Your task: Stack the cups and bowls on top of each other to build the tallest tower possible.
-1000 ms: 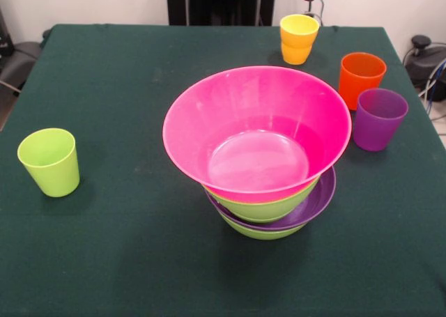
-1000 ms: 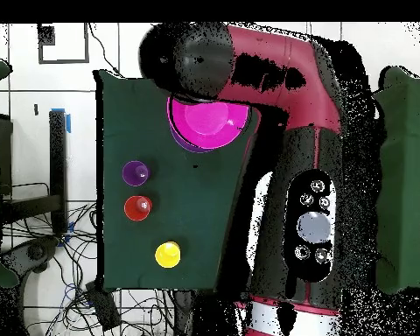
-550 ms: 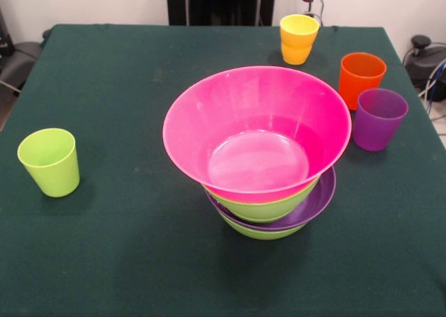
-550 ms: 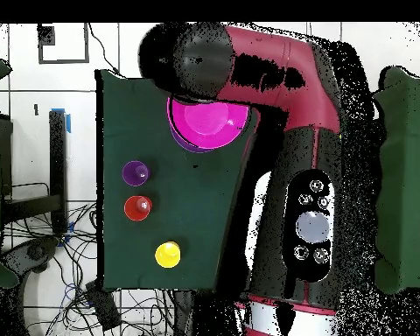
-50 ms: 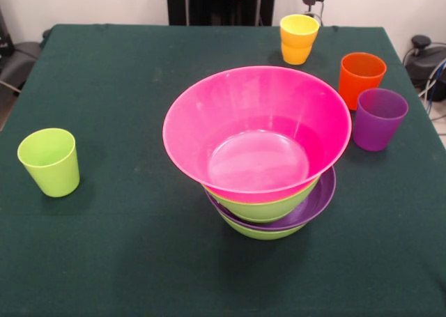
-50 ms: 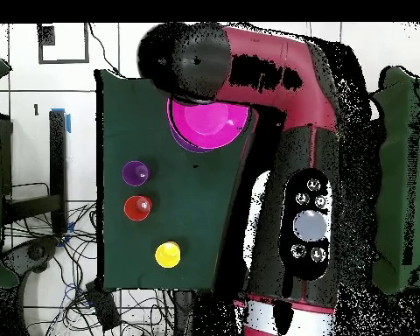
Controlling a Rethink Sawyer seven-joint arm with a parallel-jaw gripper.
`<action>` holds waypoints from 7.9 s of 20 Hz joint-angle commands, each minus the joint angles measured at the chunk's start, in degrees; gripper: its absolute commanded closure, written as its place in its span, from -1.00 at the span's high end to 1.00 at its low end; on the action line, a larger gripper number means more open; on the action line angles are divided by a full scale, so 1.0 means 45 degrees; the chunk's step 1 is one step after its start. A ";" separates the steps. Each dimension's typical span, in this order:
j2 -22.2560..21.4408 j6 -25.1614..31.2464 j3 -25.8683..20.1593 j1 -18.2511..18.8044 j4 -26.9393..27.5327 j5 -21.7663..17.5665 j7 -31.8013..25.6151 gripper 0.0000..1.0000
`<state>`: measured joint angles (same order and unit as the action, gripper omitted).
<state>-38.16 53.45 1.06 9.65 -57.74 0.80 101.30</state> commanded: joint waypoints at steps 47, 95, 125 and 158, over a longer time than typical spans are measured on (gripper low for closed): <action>0.1723 0.0189 -0.1312 0.1676 0.0245 0.0114 -0.0904 1.00; 0.2353 0.1305 -0.2825 0.3437 0.1478 -0.0508 -0.3029 1.00; 0.2542 0.1165 -0.3540 0.4023 0.1207 -0.0796 -0.2951 1.00; 0.3345 0.0841 -0.3864 0.4046 0.1910 -0.1222 -0.3065 1.00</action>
<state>-24.36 53.97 -11.00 27.88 -49.05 -0.73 101.29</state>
